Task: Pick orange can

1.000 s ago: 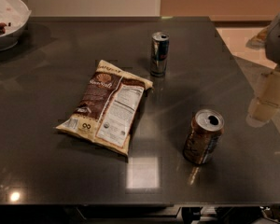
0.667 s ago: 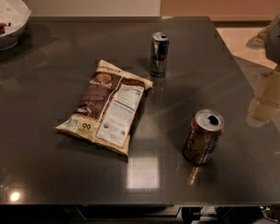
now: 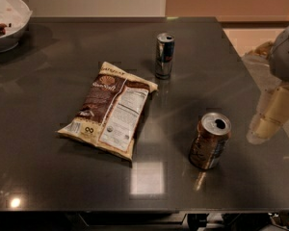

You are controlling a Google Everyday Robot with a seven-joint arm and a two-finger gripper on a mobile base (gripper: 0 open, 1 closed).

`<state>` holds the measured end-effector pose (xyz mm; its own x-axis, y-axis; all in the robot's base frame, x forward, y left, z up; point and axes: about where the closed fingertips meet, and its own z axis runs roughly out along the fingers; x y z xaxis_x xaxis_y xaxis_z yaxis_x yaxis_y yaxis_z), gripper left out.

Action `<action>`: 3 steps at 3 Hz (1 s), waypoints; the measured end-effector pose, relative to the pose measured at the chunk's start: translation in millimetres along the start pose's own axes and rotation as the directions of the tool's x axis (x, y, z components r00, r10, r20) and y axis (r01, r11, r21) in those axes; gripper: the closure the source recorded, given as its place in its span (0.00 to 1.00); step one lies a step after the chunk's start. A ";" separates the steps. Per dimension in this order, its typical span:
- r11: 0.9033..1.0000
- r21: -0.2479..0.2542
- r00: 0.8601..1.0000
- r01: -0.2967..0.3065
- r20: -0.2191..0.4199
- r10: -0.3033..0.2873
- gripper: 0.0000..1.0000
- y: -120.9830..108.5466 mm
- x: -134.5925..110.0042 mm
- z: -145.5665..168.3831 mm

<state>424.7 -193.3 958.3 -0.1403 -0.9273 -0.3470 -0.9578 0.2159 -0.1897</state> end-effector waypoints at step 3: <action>0.988 -0.118 0.980 0.098 0.183 -0.076 0.00 37.1 -22.7 38.6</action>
Offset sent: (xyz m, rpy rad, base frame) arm -0.0264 0.0487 -0.0480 0.2060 0.0815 0.1968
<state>402.0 -152.5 923.6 -0.0194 -0.8695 -0.4935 -0.9898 0.0862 -0.1130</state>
